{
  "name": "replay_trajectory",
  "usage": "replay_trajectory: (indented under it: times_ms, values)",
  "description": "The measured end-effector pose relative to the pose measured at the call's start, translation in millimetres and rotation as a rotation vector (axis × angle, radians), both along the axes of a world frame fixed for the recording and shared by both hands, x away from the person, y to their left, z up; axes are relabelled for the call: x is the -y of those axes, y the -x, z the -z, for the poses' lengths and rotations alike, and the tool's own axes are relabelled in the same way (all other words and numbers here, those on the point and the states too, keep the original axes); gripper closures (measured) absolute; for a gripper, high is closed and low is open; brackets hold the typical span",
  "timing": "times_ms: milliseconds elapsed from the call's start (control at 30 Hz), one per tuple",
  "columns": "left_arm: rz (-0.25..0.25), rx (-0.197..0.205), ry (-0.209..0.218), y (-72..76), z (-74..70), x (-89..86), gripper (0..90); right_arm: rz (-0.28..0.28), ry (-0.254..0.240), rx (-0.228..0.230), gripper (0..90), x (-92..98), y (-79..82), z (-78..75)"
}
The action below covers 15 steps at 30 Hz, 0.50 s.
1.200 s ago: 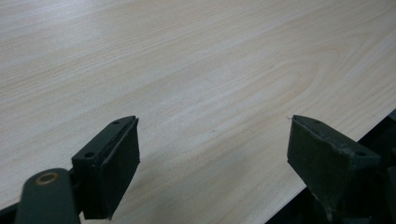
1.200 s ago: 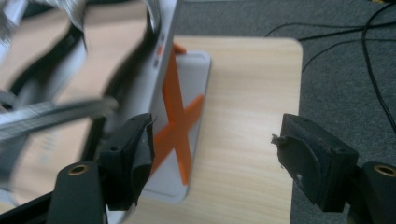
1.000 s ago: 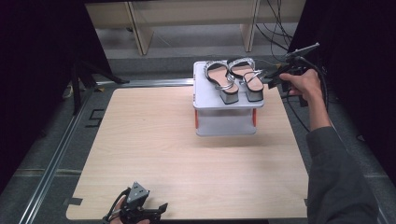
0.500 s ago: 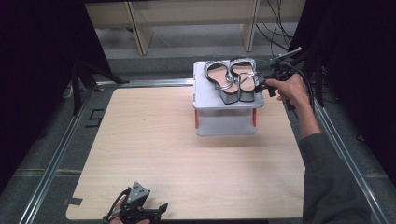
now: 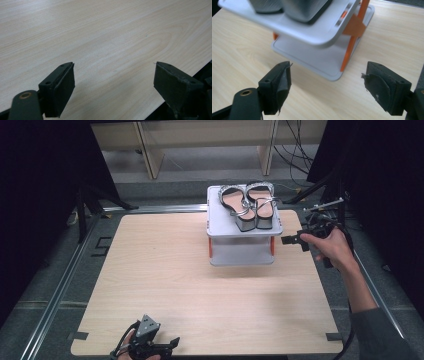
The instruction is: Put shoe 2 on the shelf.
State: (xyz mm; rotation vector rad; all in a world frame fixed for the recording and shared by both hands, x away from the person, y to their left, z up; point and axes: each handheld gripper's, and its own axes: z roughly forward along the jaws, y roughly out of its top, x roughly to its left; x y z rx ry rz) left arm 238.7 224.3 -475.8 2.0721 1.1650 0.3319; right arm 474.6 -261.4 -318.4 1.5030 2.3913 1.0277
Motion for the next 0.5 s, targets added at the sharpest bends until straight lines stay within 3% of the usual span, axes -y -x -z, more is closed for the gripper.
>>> replay_trajectory:
  times_ms: [67, 100, 167, 200, 333, 400, 500]
  values:
    - [0.011, 0.025, -0.019, -2.5, 0.6, -1.1, 16.6, -0.044, -0.040, 0.030, 21.8, 0.9, 8.6, 5.1]
    - [-0.007, 0.011, 0.007, -0.6, 0.5, 0.2, 16.6, -0.057, -0.032, 0.046, 21.7, 1.4, 12.3, 6.6]
    - [0.015, 0.008, -0.011, -1.0, -0.6, -2.0, 16.6, -0.054, -0.029, 0.041, 21.2, -1.1, 20.7, 8.7]
    - [-0.015, 0.014, 0.027, -0.1, 1.0, 1.0, 16.6, -0.044, -0.022, 0.051, 21.1, -2.6, 26.3, 10.5]
    - [-0.022, 0.010, 0.030, 0.3, 1.2, 1.5, 16.6, -0.057, 0.005, 0.026, 19.8, -4.0, 39.6, 14.1]
    - [0.025, 0.008, -0.026, -1.6, -1.1, -2.9, 16.6, -0.073, -0.020, 0.054, 18.9, -6.0, 45.5, 20.5]
    - [0.008, 0.000, -0.013, -0.6, -0.5, -1.3, 16.6, -0.087, -0.027, 0.072, 17.5, -10.8, 55.6, 31.8]
